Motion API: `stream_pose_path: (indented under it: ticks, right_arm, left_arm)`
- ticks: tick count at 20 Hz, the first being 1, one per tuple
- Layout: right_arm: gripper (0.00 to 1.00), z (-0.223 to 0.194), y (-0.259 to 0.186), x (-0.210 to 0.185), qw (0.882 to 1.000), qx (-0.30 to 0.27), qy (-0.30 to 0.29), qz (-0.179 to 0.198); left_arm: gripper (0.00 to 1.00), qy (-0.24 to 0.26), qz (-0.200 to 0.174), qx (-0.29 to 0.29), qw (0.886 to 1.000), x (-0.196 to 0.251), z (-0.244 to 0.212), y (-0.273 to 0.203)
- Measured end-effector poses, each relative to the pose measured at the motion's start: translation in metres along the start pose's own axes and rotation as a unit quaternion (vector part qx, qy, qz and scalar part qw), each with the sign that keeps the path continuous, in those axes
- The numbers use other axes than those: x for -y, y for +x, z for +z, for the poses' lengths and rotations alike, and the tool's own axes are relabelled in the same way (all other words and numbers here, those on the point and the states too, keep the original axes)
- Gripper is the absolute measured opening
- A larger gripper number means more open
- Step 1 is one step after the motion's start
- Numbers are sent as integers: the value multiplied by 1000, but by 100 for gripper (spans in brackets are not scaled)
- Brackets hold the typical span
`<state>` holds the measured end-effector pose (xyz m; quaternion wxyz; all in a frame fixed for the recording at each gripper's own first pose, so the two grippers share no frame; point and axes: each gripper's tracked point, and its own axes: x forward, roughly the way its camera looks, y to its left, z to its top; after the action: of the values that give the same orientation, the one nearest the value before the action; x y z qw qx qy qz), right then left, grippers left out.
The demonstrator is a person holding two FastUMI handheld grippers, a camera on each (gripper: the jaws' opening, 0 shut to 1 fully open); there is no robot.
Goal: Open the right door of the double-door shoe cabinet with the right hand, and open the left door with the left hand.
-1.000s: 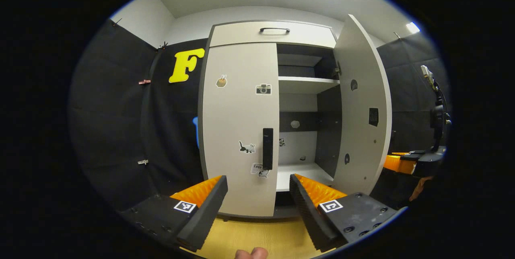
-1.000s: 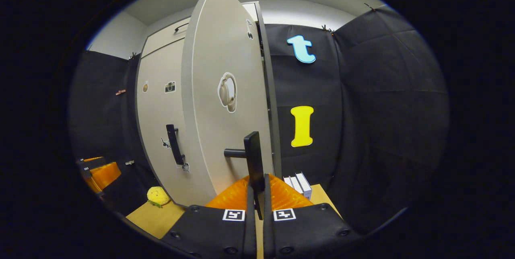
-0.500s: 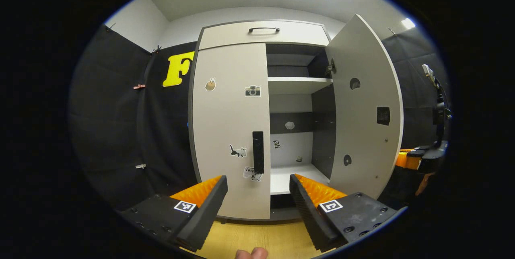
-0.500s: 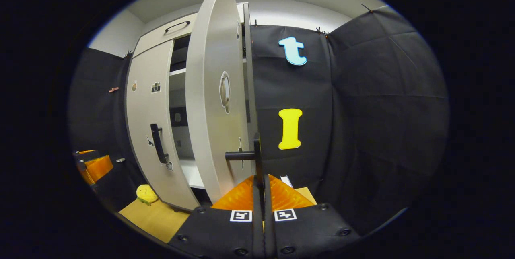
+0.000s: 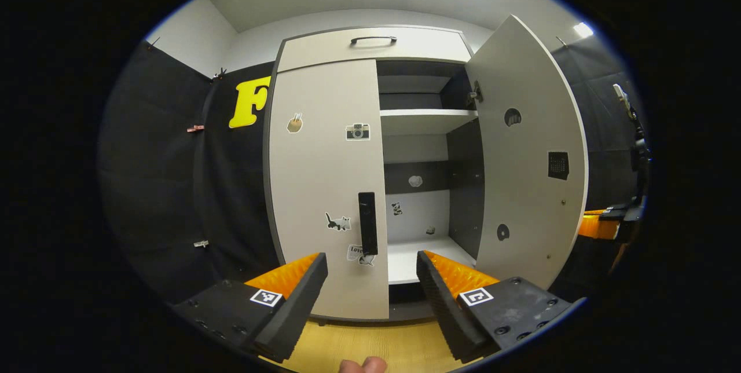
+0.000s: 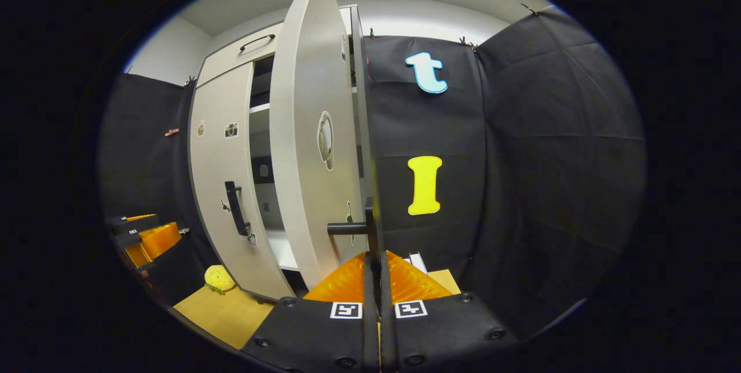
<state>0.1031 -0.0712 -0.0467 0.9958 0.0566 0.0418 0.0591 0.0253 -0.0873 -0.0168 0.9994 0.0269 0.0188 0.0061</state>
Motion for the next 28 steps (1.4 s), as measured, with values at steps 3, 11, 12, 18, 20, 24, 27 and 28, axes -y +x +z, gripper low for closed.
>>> stream_pose_path:
  ticks: [3,11,12,18,20,24,27,28]
  right_arm:
    - [14,3,-2,4,1000,5,-3,-2]
    - [99,22,-7,29,996,55,-34,-61]
    - [98,23,-7,27,996,61,-33,-58]
    - [98,49,0,35,986,136,-61,-71]
    - [98,46,-3,37,987,127,-66,-74]
    - [98,34,-4,42,990,97,-62,-82]
    - [98,33,-3,48,989,92,-80,-88]
    - [98,33,-2,48,989,92,-83,-85]
  left_arm:
    - [95,2,-3,4,1000,1,1,12]
    - [95,9,0,21,1000,-4,1,71]
    - [95,14,4,21,1000,-6,-3,82]
    - [93,-2,24,11,1000,-22,-17,145]
    - [93,-1,27,12,1000,-25,-19,161]
    - [93,10,25,6,1000,-25,-27,185]
    - [85,25,31,7,999,-26,-29,197]
    - [82,30,34,6,999,-27,-30,201]
